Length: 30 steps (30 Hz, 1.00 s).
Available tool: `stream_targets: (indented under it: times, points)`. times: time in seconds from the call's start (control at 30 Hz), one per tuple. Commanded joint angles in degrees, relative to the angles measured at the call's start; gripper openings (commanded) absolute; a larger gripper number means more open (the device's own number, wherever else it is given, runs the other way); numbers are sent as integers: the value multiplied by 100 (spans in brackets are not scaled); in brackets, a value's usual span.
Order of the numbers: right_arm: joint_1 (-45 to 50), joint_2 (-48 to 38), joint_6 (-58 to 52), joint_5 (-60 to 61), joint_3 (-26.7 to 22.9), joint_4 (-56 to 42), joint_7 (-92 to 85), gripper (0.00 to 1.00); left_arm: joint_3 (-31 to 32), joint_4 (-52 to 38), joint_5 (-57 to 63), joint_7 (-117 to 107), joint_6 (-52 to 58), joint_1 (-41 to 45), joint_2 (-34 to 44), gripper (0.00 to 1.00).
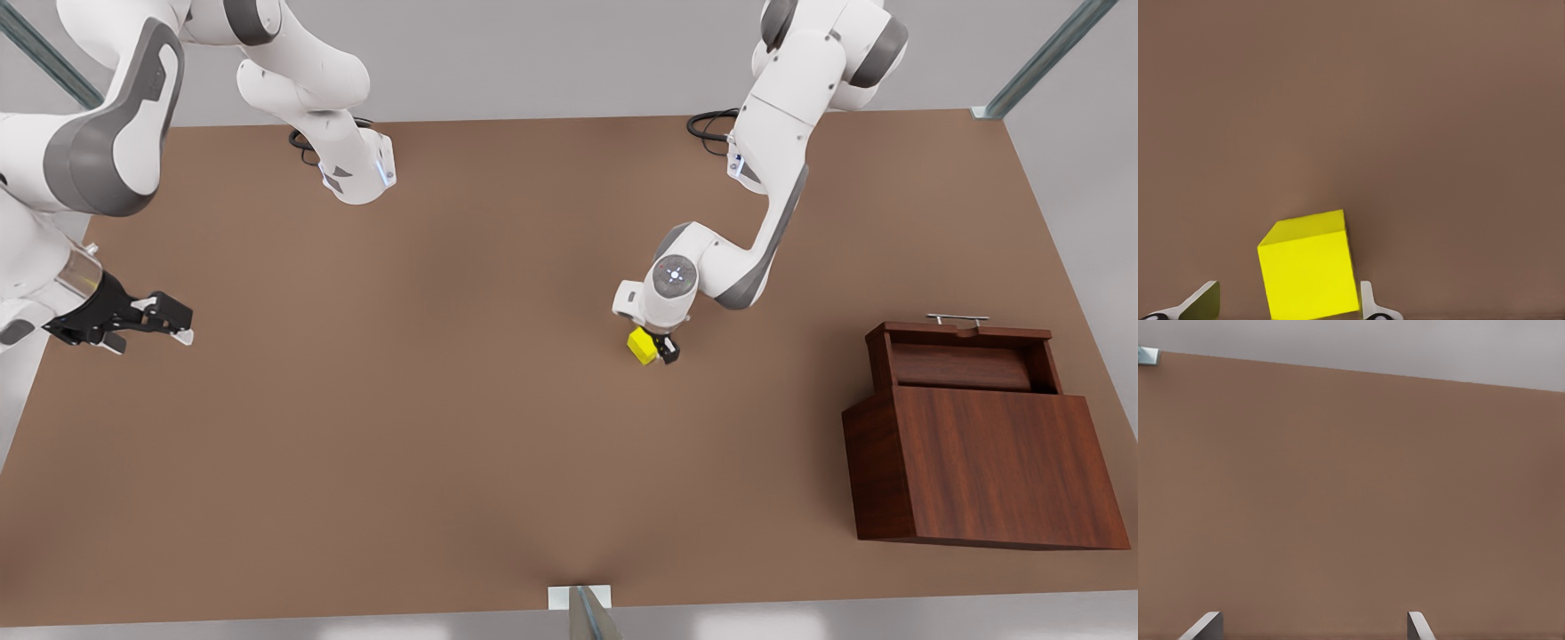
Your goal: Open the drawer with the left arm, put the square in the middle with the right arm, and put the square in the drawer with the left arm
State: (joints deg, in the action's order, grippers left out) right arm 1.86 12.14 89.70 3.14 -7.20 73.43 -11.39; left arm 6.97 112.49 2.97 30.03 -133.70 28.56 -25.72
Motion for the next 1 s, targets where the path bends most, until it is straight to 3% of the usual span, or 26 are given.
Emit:
stream_targets:
  times: [0.0,0.8,0.83,0.87,0.97]
  points:
    - [-1,-9,21,-24,-1,-13,128,100,-3,63,10,1111,-305,0,-3,100]
    - [-1,61,118,-24,8,-4,75,100,-55,98,10,179,-771,18,-557,100]
    - [-1,70,118,-24,8,-4,84,100,-64,98,10,179,-771,18,-557,97]
    - [-1,70,118,-24,8,-4,84,100,-64,98,10,170,-771,18,-566,87]
    - [-1,78,127,3,8,4,84,100,-73,80,10,170,-771,18,-566,79]
